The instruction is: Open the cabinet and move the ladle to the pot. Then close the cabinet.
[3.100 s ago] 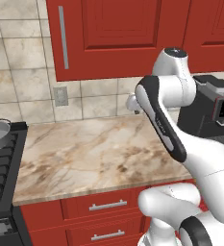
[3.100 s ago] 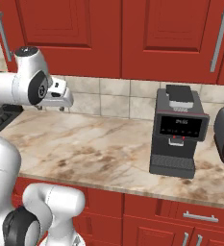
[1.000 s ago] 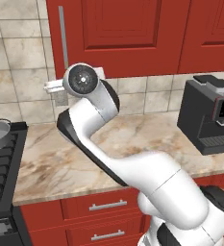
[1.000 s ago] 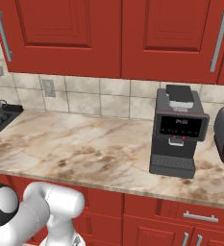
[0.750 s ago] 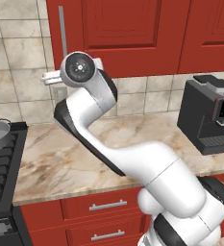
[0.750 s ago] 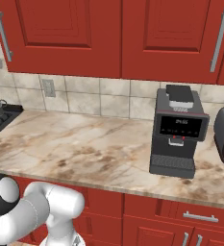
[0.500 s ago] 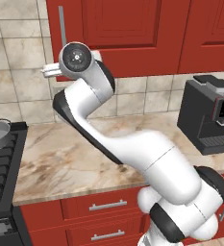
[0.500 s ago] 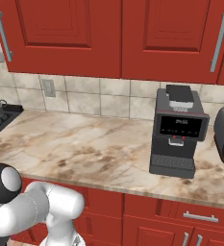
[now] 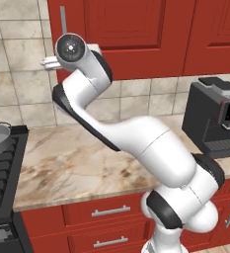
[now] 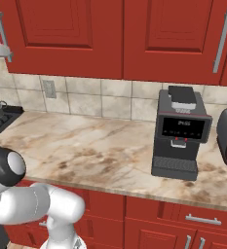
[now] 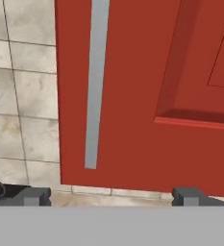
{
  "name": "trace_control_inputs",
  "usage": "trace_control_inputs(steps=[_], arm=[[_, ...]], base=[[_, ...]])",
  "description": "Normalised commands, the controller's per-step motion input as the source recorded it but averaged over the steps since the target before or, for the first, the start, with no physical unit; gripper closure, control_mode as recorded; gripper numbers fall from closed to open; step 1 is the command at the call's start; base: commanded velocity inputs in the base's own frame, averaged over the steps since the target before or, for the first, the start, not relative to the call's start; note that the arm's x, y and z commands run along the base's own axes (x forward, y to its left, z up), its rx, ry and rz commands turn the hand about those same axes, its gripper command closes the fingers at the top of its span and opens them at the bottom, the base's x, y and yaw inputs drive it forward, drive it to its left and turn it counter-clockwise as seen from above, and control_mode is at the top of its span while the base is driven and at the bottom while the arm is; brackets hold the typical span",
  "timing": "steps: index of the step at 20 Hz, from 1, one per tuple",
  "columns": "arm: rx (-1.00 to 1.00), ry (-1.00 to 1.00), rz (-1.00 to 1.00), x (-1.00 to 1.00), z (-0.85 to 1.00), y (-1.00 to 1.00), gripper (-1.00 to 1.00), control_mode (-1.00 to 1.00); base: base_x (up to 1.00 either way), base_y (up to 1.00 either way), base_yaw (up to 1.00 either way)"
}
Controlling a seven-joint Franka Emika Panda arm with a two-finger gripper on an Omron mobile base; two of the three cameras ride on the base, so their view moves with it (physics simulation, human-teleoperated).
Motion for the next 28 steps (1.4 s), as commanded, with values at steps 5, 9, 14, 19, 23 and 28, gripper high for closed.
trace_control_inputs(steps=[5,9,14,19,23,28], arm=[[0.0,0.0,-0.07,0.44,0.02,0.0,-1.0,-1.0],[0.0,0.0,-0.05,0.42,0.0,0.01,-1.0,-1.0],[0.0,0.0,-0.04,0.37,0.0,0.03,-1.0,-1.0],[0.0,0.0,-0.05,0.37,0.0,0.0,-1.0,-1.0],[0.0,0.0,-0.05,0.35,0.0,0.03,-1.0,-1.0],[0.0,0.0,-0.05,0.38,0.0,0.01,-1.0,-1.0]], base=[[0.0,0.0,0.0],[0.0,0.0,0.0],[0.0,0.0,0.0],[0.0,0.0,0.0],[0.0,0.0,0.0],[0.0,0.0,0.0]])
